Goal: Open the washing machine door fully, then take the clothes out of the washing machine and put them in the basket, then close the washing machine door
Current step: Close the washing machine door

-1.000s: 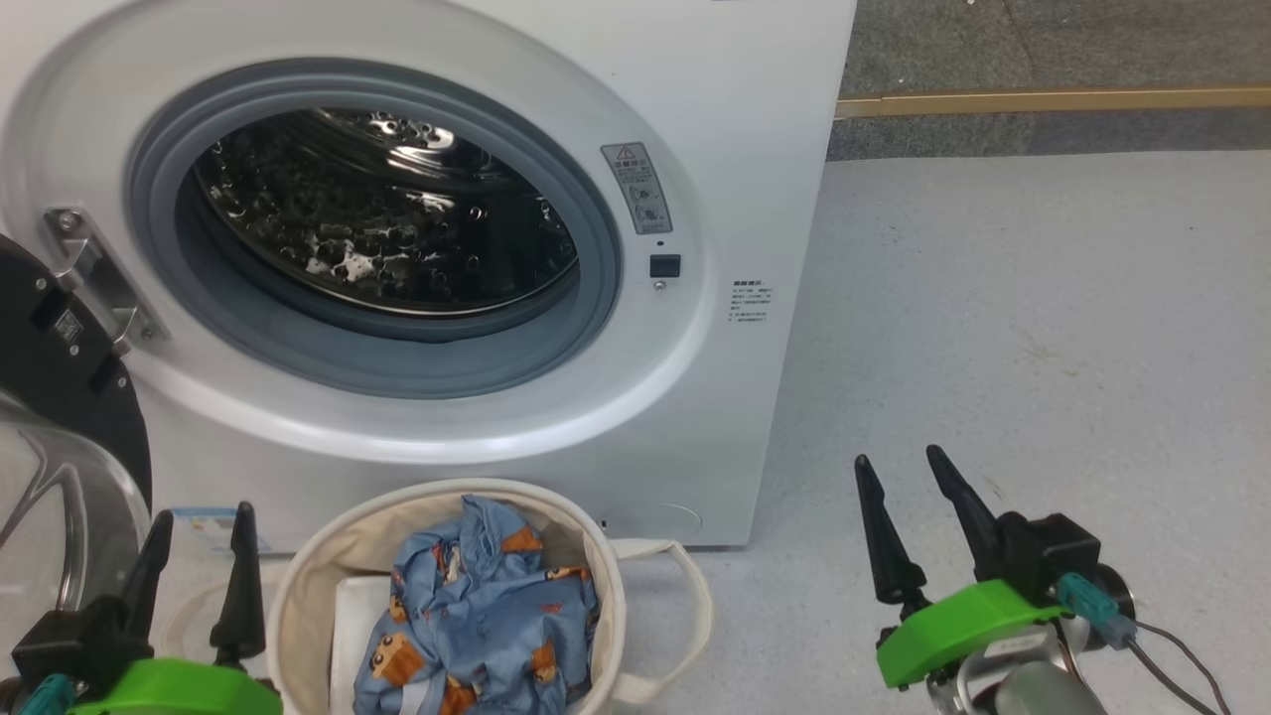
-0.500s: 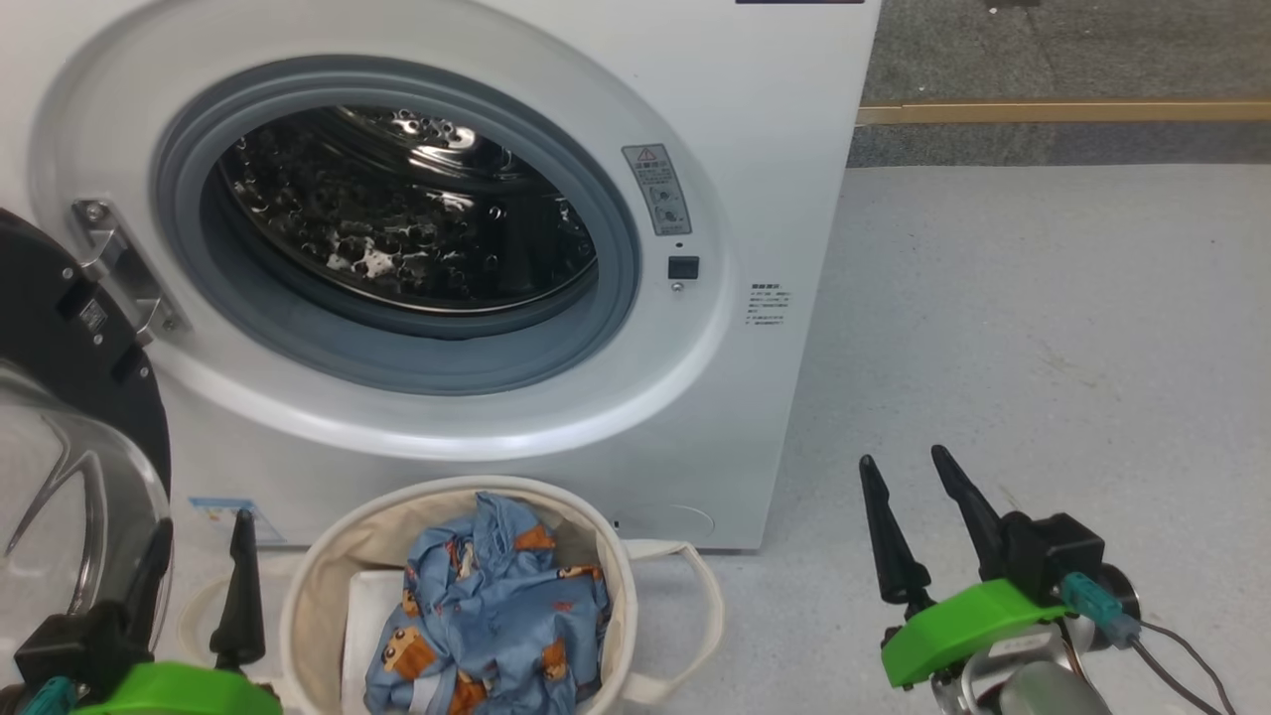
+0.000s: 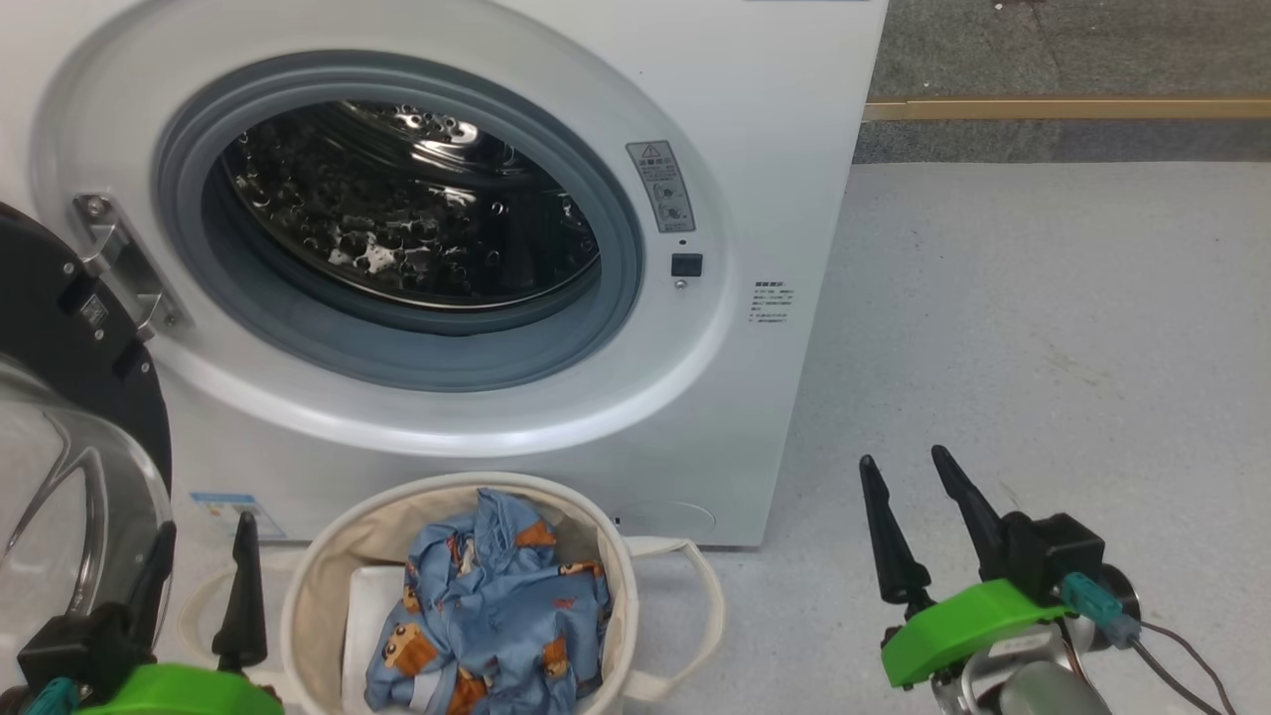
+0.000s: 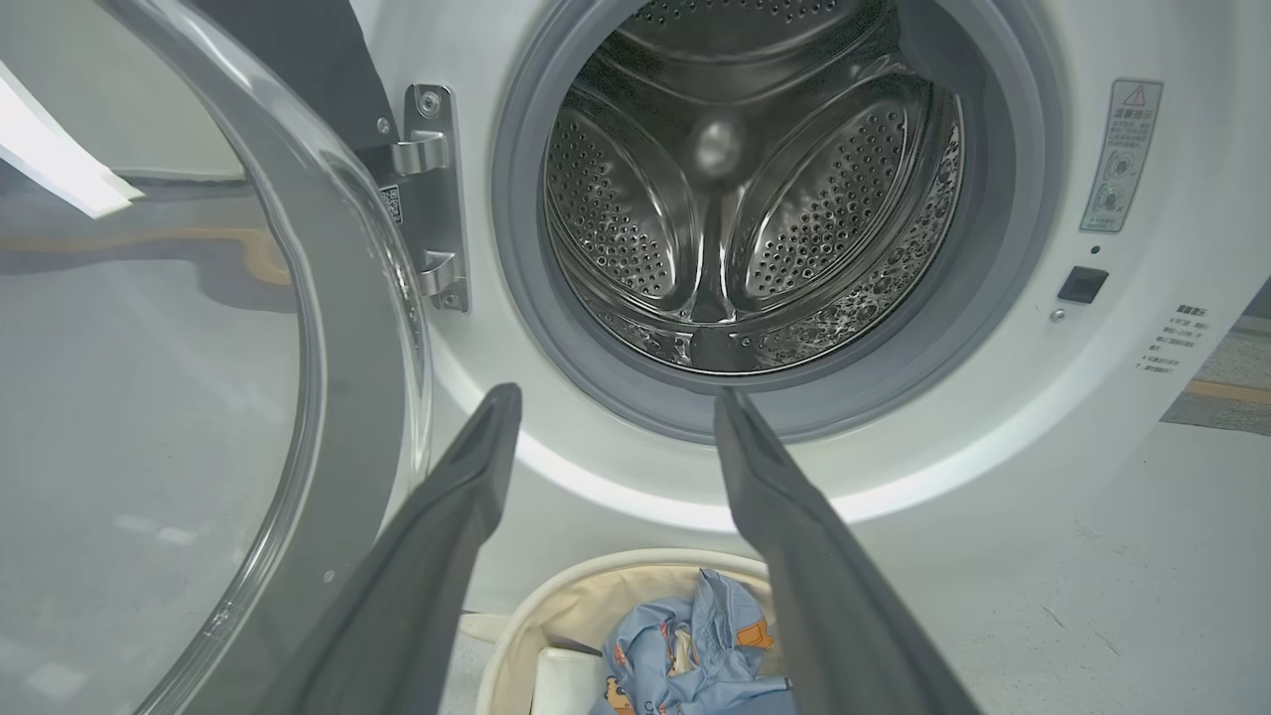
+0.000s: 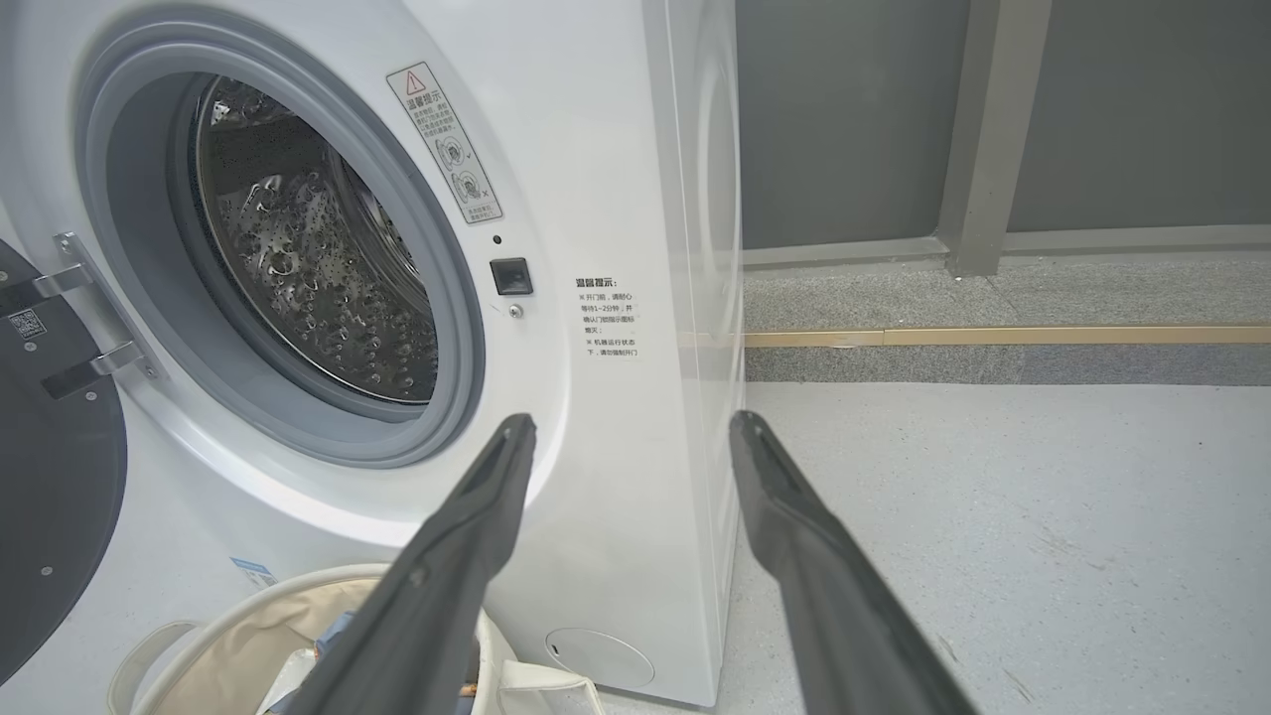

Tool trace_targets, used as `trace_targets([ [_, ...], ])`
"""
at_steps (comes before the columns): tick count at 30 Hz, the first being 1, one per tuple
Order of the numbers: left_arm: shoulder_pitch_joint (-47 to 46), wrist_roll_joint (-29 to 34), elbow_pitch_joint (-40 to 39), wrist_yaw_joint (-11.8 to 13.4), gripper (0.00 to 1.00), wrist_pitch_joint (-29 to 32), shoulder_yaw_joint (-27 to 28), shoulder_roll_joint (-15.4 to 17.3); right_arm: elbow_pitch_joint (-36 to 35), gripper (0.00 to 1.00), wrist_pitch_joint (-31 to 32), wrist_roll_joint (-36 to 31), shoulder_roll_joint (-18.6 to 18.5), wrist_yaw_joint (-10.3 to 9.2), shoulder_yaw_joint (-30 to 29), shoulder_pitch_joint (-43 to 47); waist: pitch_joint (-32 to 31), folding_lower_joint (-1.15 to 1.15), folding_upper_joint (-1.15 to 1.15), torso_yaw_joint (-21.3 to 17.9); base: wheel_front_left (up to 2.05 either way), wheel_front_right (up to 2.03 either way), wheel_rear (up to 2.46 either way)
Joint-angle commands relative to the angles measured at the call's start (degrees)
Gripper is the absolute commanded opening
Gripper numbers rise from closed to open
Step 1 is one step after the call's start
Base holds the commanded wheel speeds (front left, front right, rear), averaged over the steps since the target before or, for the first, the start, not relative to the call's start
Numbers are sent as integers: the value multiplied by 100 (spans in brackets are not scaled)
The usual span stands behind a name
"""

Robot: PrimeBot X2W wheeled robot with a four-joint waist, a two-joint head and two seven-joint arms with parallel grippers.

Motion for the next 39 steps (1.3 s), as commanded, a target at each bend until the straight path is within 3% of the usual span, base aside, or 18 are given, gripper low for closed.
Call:
trace_targets([
  [1,-307,3,-129,-27,100,-70,238,142,-177,100,-71,22,17,42,81,-165,5,0,0,7,0,0,0],
  [16,-357,-26,-11,-102,100,-74,236,95,-172,100,-71,29,13,42,88,-145,14,0,0,54,-33,18,15],
  [39,-308,121,-69,-140,100,-76,292,43,-169,100,-71,22,0,42,94,-100,13,0,0,115,-184,154,30],
])
